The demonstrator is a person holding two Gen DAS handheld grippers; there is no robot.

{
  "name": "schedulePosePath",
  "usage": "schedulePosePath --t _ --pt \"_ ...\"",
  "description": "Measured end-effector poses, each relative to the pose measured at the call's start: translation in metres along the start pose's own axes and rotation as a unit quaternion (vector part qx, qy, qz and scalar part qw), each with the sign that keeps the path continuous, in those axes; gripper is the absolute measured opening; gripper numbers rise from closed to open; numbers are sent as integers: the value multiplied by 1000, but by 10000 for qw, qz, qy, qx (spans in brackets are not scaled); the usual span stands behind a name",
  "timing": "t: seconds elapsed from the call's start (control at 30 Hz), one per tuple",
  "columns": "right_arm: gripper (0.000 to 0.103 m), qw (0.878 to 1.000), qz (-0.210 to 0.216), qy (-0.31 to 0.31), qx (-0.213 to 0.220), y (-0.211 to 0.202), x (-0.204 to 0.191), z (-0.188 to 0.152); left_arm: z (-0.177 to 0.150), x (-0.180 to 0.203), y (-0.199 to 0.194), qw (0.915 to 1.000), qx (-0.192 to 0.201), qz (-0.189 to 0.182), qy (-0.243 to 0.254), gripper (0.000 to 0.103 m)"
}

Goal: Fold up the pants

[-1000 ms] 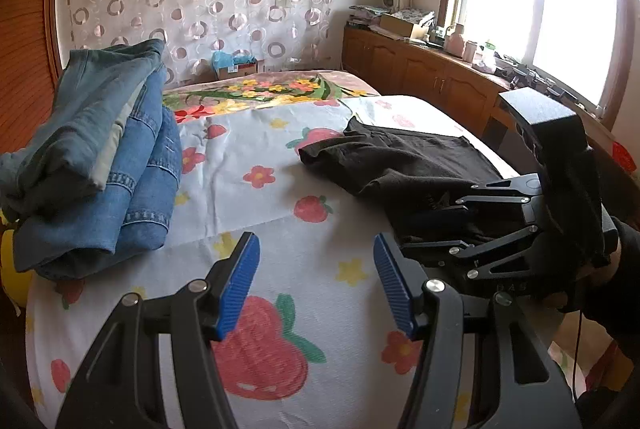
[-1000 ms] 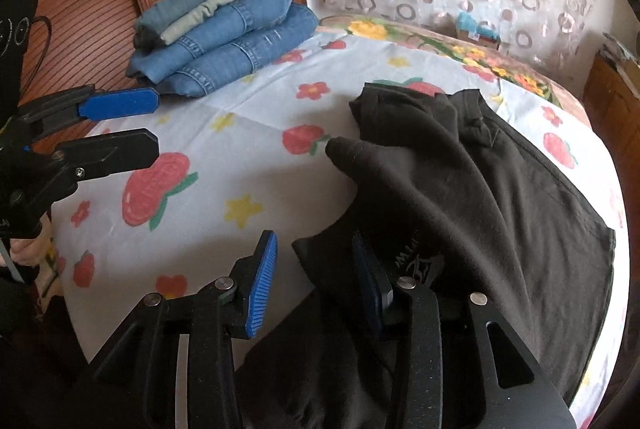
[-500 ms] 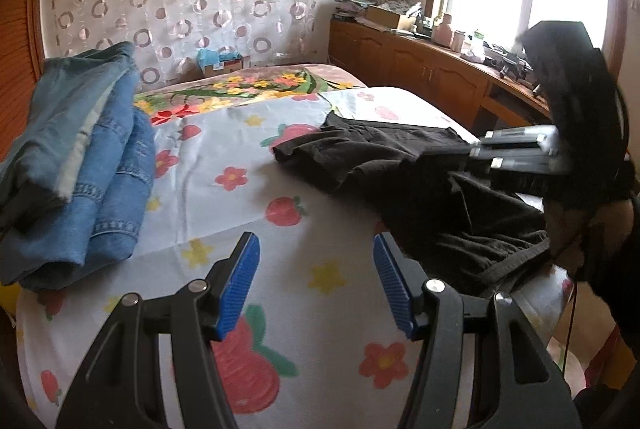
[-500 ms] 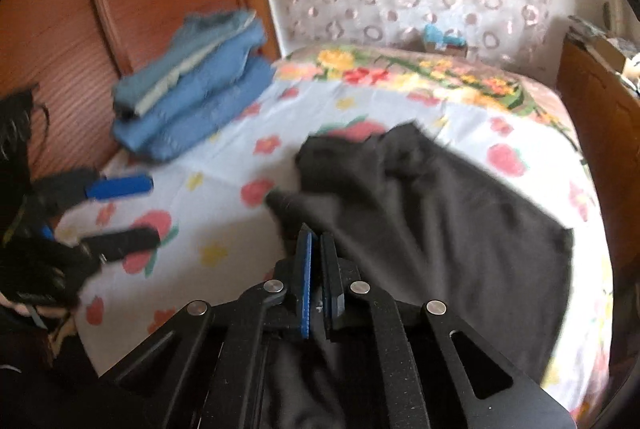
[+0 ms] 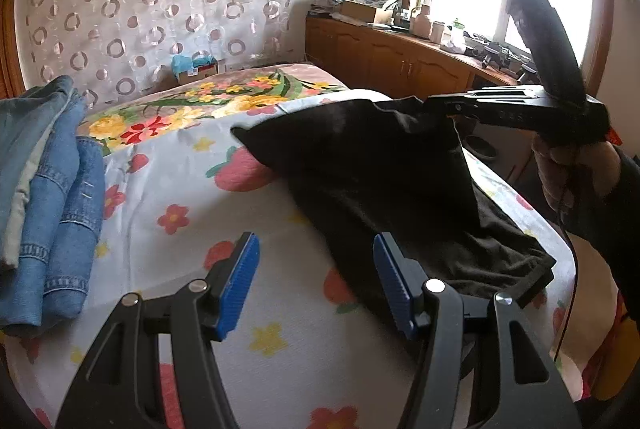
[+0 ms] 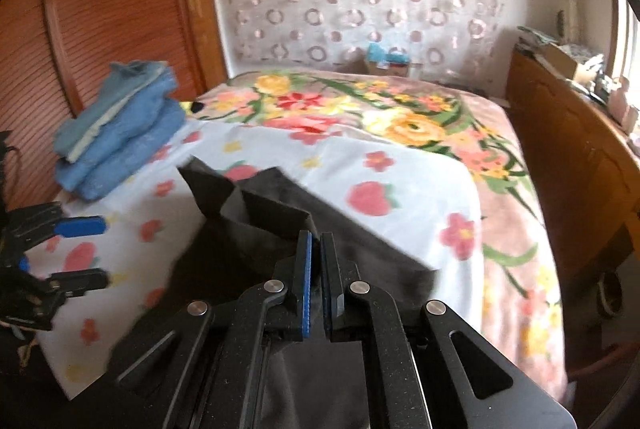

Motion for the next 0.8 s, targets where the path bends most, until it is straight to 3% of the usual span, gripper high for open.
schedulePosePath --t 0.6,0.7,0.8 --pt "3 9957 -711 542 -247 30 66 -13 -13 27 33 9987 -455 -191 150 59" --pt "6 9957 -684 597 -159 23 69 -14 -15 26 37 9984 -525 -144 136 59" --pt "23 9958 -654 624 -161 20 66 -15 -18 25 42 9980 -607 -135 111 59"
Point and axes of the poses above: each gripper's, at about its wrist camera, not at the fingertips, and y roughly the way its jaws point, x to its right, z to its top, the point moved 2 cm from there along y, roughly the way its jaws point, and after that the axes turned 1 degree about x, right-handed, at the moved point
